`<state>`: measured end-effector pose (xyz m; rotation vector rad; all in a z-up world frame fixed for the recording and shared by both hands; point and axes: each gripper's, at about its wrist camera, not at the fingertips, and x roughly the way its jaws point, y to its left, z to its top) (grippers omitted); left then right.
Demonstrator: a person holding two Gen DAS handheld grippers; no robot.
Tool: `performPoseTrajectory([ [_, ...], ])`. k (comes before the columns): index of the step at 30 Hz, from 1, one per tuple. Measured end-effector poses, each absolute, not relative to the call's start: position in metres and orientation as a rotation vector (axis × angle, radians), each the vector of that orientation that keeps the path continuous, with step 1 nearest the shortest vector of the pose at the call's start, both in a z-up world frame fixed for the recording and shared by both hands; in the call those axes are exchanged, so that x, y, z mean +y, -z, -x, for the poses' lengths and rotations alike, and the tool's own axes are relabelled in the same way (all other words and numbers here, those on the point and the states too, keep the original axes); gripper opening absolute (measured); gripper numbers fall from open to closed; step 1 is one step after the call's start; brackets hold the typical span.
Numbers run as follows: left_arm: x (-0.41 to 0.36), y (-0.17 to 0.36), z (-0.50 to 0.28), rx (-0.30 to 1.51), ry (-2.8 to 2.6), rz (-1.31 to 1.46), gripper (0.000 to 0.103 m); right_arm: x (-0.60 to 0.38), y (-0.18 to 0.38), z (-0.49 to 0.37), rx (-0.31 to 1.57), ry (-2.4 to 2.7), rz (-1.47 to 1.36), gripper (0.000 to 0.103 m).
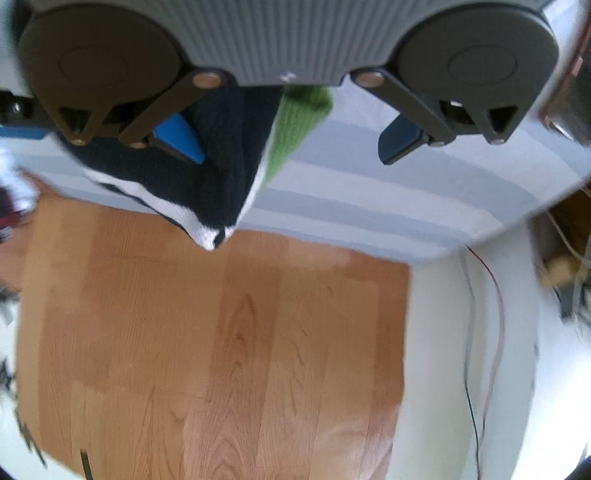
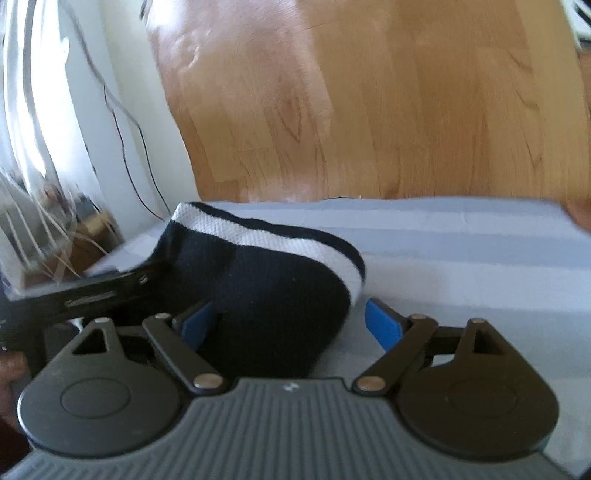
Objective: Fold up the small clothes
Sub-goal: 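Lift the folded sweater with both grippers and carry it onto the clothes stack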
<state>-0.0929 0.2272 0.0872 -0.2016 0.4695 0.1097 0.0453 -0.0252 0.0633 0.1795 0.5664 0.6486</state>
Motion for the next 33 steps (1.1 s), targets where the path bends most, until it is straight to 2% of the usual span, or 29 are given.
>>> performPoseTrajectory([
  [5,0.276,-0.107,0.12,0.456,0.039,0.419,0.103,-0.074,-0.053,-0.049,0.649,-0.691,-0.381,0.093],
  [9,0.286,-0.116,0.104,0.525,0.085,0.438,0.103,-0.081,-0.044,-0.056,0.735,-0.71,-0.516,0.093],
  [16,0.263,-0.089,0.06,0.705,0.193,0.403,0.103,-0.048,-0.045,-0.053,0.8,-0.759,-0.44,0.092],
  [20,0.265,-0.067,0.047,0.785,0.271,0.488,0.103,-0.036,-0.04,-0.062,0.822,-0.786,-0.455,0.092],
  [26,0.263,-0.057,0.059,0.707,0.297,0.509,0.103,-0.013,-0.035,-0.084,0.809,-0.844,-0.46,0.089],
  [27,0.263,-0.056,0.059,0.697,0.297,0.513,0.103,-0.008,-0.035,-0.087,0.808,-0.849,-0.455,0.088],
  [29,0.262,-0.055,0.059,0.68,0.291,0.531,0.103,-0.005,-0.035,-0.093,0.806,-0.847,-0.442,0.076],
  [31,0.261,-0.057,0.056,0.675,0.284,0.542,0.102,-0.013,-0.035,-0.095,0.81,-0.86,-0.478,0.06],
  [33,0.253,-0.06,0.049,0.692,0.294,0.552,0.093,-0.023,-0.041,-0.092,0.787,-0.892,-0.49,0.052],
])
